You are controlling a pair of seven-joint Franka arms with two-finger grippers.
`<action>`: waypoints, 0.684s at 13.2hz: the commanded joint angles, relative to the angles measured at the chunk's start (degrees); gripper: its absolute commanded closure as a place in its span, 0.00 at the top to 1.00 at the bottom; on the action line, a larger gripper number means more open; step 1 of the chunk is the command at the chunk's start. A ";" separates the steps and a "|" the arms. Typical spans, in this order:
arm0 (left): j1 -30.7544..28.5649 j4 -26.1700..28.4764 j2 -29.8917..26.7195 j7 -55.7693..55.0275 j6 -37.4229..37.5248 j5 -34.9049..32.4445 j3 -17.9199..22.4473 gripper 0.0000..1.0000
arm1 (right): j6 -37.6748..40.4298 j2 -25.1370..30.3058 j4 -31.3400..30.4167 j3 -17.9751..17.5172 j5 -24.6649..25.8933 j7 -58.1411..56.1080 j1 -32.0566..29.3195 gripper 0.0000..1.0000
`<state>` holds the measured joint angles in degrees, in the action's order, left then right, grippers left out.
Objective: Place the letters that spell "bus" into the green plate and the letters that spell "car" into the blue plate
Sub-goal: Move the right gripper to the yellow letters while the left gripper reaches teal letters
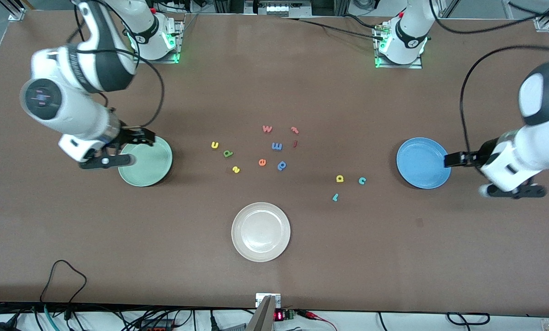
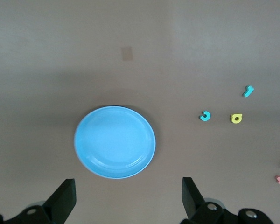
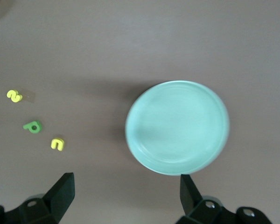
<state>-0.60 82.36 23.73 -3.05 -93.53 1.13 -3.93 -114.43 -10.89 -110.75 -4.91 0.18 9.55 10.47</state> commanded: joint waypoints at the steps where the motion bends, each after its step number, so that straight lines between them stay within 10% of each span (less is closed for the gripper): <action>1: 5.33 -1.60 4.56 -0.11 -4.26 0.27 -0.20 1.00 | -9.55 1.93 -9.01 -2.47 -0.27 7.21 1.48 1.00; 9: 11.59 7.53 15.29 -0.20 -20.35 0.54 -0.37 0.84 | -29.97 -8.43 -16.43 -3.09 -0.09 20.15 10.18 1.00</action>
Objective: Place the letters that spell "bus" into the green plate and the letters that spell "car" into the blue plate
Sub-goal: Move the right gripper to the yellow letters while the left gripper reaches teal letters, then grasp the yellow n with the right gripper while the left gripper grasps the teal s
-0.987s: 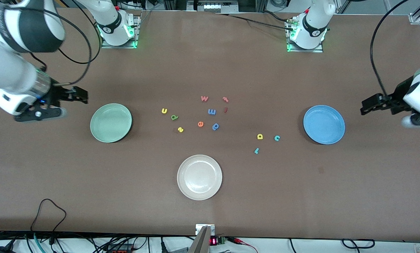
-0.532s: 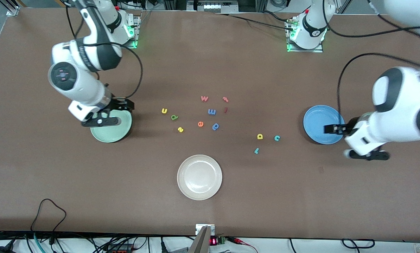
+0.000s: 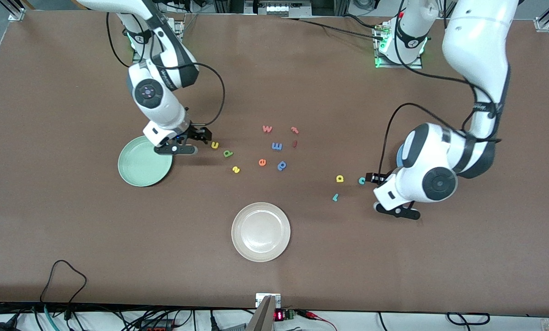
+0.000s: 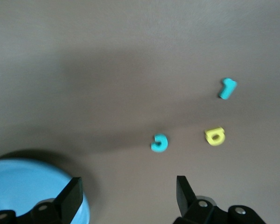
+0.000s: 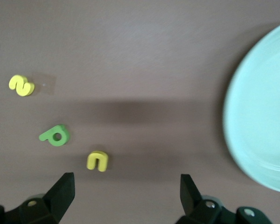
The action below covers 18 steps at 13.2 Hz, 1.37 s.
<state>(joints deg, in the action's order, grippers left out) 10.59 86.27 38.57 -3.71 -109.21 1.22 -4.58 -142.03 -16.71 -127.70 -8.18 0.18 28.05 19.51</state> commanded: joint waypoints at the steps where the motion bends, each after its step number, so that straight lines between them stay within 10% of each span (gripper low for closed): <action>1: 0.48 4.86 0.54 0.38 -6.70 0.45 0.10 0.83 | -3.16 -3.50 0.52 0.18 -0.10 1.75 1.67 1.00; 8: 0.75 6.54 2.90 0.46 -11.01 0.45 -1.22 0.67 | -4.13 -5.96 0.52 0.18 0.08 4.64 4.22 0.69; 18: 1.19 9.70 3.00 0.37 -14.63 0.45 -1.57 0.54 | -7.03 -8.87 1.57 0.35 0.08 7.46 4.66 0.63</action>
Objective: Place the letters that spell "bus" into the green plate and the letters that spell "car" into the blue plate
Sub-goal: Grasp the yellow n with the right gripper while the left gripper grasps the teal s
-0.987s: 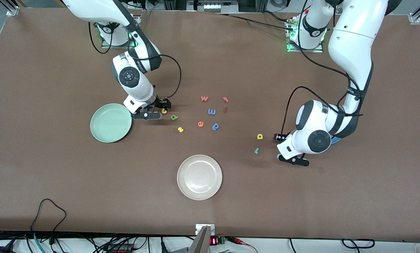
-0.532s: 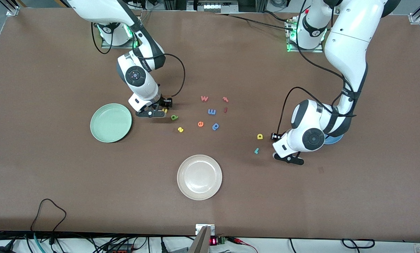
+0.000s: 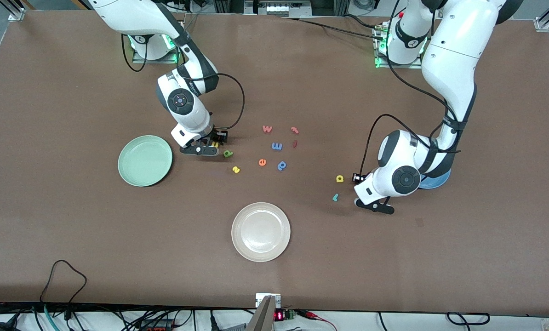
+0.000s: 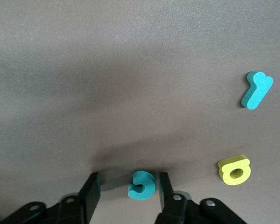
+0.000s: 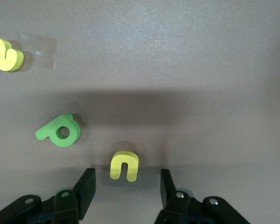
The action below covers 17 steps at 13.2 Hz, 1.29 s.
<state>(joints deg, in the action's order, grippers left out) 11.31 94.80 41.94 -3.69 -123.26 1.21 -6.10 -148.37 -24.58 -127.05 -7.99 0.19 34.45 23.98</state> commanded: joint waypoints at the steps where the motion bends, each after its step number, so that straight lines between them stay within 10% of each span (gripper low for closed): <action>1: 0.81 1.27 -0.37 0.35 -0.58 0.46 -0.05 0.51 | -0.78 -1.08 0.93 0.17 0.07 1.06 0.19 0.60; 7: 1.26 2.06 -0.28 0.35 -0.67 0.46 -0.05 0.35 | -1.83 -1.78 0.93 0.26 0.07 1.23 0.01 0.56; 12: 1.26 2.06 0.16 1.05 -0.58 0.46 -0.05 0.12 | -1.83 -1.78 0.93 0.35 0.07 2.37 -0.08 0.15; 17: -5.58 1.88 -8.00 1.49 8.19 0.46 -0.05 0.08 | -1.05 0.92 1.19 0.43 0.60 0.11 -2.61 0.03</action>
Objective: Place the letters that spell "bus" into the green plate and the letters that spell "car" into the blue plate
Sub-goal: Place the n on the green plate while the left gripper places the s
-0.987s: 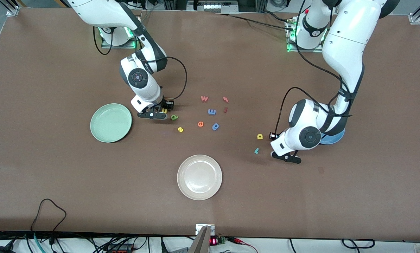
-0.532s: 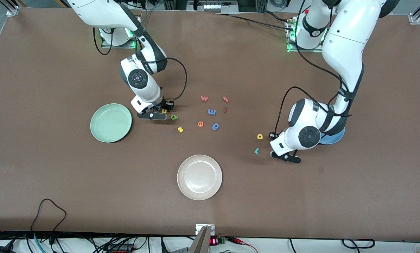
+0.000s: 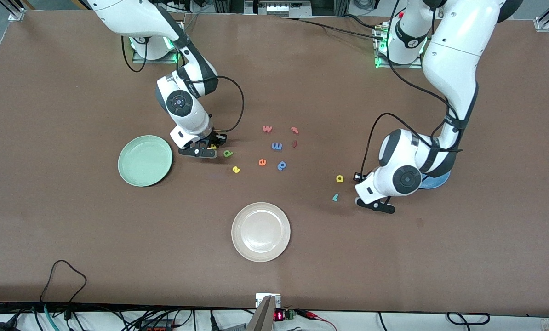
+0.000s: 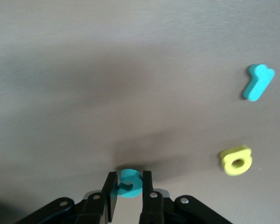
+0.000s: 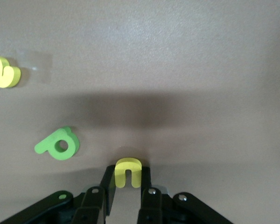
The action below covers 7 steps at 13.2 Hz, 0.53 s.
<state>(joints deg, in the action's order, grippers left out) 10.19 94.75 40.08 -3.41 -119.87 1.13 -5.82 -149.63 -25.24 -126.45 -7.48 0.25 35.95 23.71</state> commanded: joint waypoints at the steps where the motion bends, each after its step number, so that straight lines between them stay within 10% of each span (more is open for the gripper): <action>1: -7.61 2.02 -7.55 2.08 7.00 0.54 -0.33 0.07 | 3.78 3.51 0.85 -0.08 1.32 -4.11 -4.62 0.03; 7: -16.60 7.37 -8.79 7.89 8.35 0.19 -0.24 0.07 | 10.41 7.58 2.26 2.55 1.51 -24.92 -13.50 0.03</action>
<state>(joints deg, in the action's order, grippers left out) -6.08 98.05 32.47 3.69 -109.43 1.13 -5.50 -139.68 -17.80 -123.81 -5.16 1.16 16.81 12.80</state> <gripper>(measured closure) 0.744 0.744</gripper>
